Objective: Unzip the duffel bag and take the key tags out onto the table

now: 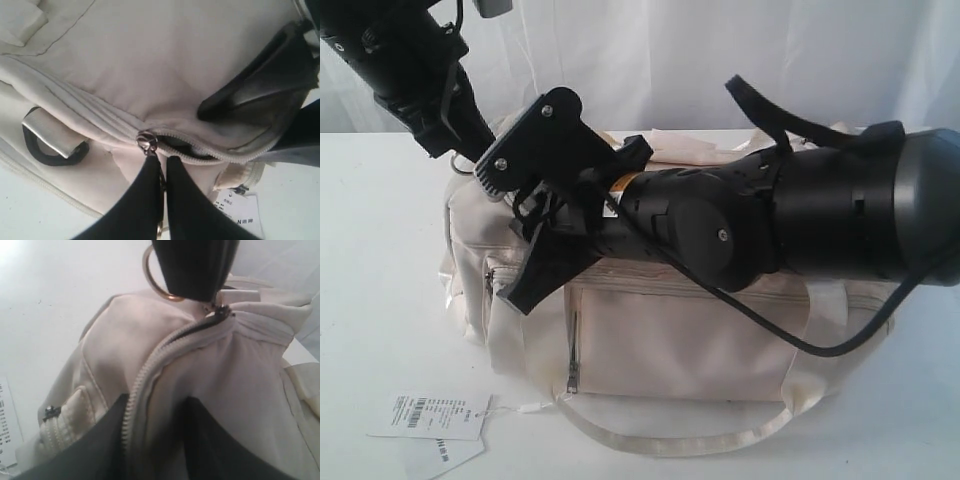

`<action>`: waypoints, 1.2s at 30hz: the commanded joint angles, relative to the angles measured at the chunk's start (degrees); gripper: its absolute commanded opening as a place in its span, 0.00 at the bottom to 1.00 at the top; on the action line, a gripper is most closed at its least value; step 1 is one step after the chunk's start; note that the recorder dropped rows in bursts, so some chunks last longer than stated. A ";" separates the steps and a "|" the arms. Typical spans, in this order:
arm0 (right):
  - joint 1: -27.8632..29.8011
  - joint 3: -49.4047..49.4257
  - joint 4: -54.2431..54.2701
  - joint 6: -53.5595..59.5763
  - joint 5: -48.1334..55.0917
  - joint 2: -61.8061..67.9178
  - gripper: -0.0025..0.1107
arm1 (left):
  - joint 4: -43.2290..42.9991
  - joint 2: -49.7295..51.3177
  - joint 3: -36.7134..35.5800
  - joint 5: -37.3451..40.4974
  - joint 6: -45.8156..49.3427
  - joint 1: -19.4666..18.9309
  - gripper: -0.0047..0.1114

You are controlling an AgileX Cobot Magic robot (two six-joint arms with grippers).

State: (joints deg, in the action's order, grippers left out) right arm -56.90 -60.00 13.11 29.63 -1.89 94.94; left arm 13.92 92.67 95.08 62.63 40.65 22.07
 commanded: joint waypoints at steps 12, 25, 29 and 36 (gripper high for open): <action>0.28 0.25 0.16 -0.33 8.40 -0.43 0.02 | 2.13 1.96 0.31 -6.19 -0.05 -0.16 0.04; 0.28 0.25 0.16 -0.33 11.83 -0.43 0.02 | -3.81 4.10 0.31 -15.84 -3.89 -0.28 0.04; 0.28 0.25 0.16 -0.33 13.03 -0.43 0.02 | -5.43 4.10 0.31 -21.98 -4.84 -0.28 0.04; 0.28 0.25 0.26 -0.33 14.72 -0.43 0.02 | -6.29 8.39 5.41 -27.44 -4.84 -0.28 0.04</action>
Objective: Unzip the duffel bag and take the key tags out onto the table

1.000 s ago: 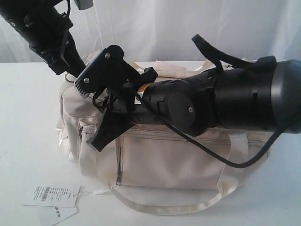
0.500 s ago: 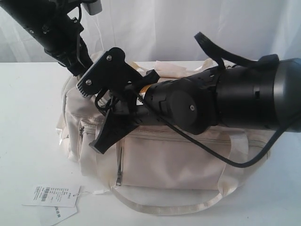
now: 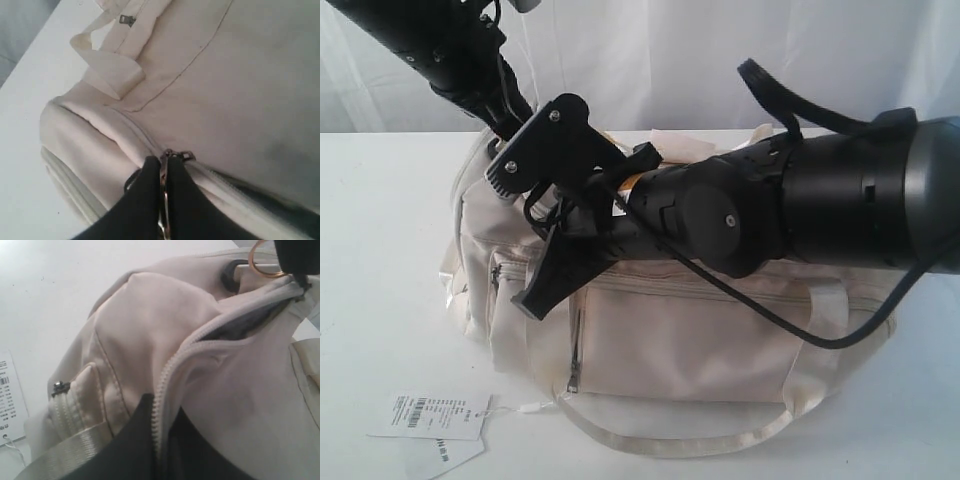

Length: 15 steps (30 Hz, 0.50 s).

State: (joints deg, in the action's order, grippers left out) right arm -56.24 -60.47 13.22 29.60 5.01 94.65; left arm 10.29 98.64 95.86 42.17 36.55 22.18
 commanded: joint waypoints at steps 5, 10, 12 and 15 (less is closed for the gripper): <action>-0.38 0.71 0.14 -0.30 8.01 -0.15 0.02 | -6.02 10.39 14.54 -4.79 -3.93 -0.39 0.04; -0.38 0.71 0.14 -0.30 8.23 -0.15 0.02 | -10.29 14.39 18.69 -5.22 -7.47 -0.82 0.04; -0.38 0.71 0.14 -0.30 8.23 -0.15 0.02 | -10.29 15.45 19.78 -5.22 -8.55 -1.45 0.04; -0.38 0.71 0.27 -0.30 8.22 -0.15 0.02 | -10.29 15.96 20.23 -5.78 -8.95 -2.02 0.04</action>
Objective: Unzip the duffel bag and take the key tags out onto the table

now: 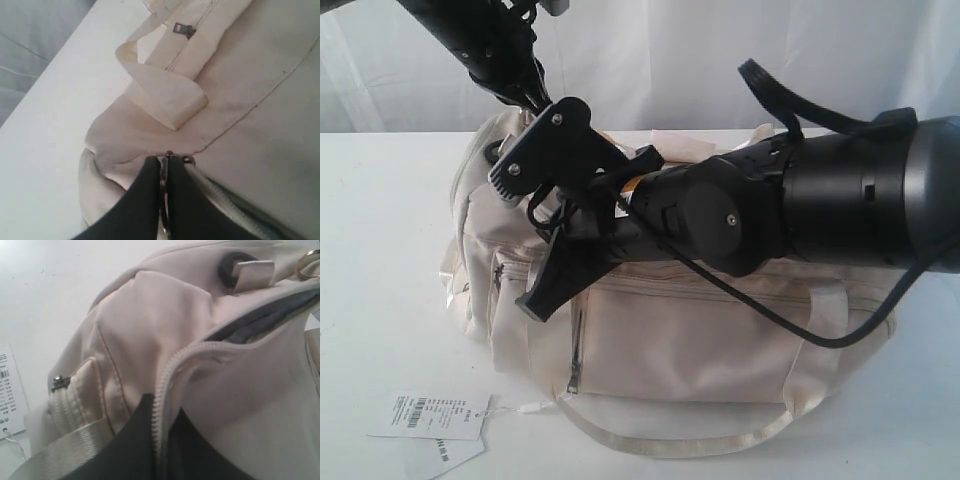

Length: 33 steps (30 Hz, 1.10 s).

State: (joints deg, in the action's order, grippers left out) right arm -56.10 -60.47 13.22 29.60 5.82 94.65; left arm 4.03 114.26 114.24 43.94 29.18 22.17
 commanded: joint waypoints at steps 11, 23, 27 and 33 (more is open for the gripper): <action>-0.53 0.71 0.27 -0.30 8.90 -0.15 0.02 | -4.35 0.39 1.85 -9.26 5.11 -2.22 0.50; -0.53 0.58 0.27 0.06 9.32 -0.62 0.04 | -7.31 -6.99 1.85 11.55 -8.51 -2.10 0.37; -0.53 0.58 0.27 0.06 9.45 -3.36 0.24 | -4.03 -10.28 1.54 22.29 -8.50 -2.10 0.07; -0.53 0.58 0.27 -1.86 10.74 -8.95 0.56 | -2.94 -18.56 -6.48 26.00 -11.00 -2.10 0.04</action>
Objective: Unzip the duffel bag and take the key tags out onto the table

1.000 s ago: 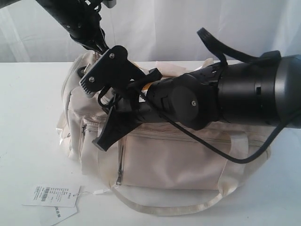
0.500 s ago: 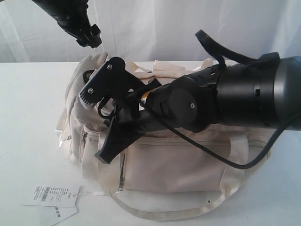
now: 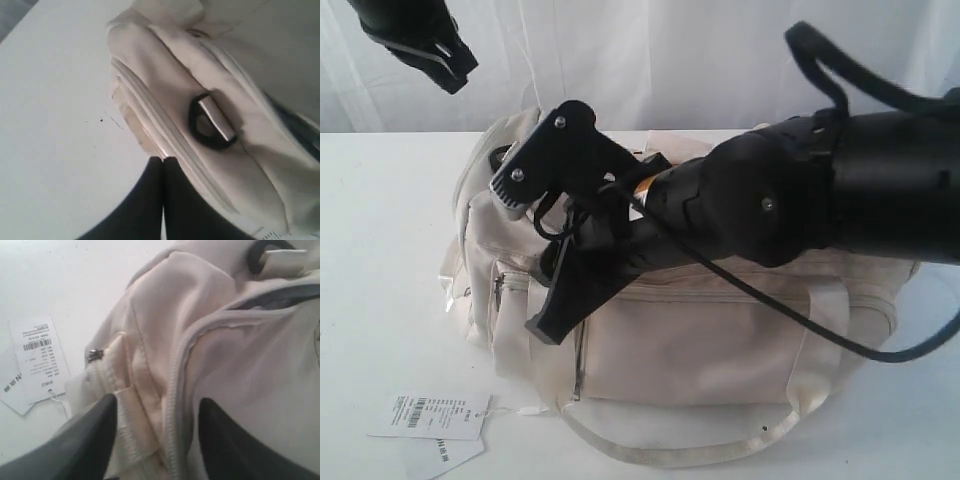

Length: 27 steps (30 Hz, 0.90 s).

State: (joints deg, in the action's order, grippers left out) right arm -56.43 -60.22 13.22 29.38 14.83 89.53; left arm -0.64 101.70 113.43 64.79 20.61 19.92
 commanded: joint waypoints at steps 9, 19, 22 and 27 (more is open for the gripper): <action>-0.19 0.34 -8.53 -2.35 15.95 -16.25 0.53 | 10.25 -29.60 -33.05 -4.60 -4.84 0.14 0.04; -0.19 0.34 -19.10 -5.57 25.35 -16.51 0.52 | 18.60 -52.75 -64.21 -17.63 -3.85 0.14 0.04; -0.19 0.34 -21.43 -5.46 24.86 -14.55 0.52 | 18.60 -55.66 -69.10 -18.49 -3.95 0.14 0.04; -0.19 0.34 -24.60 -5.37 24.86 -10.85 0.52 | 18.60 -56.62 -73.47 -20.19 -3.95 0.14 0.04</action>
State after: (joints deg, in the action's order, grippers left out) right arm -56.52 -60.10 -9.46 24.42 39.97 76.94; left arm 16.87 45.67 41.84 45.46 16.75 19.92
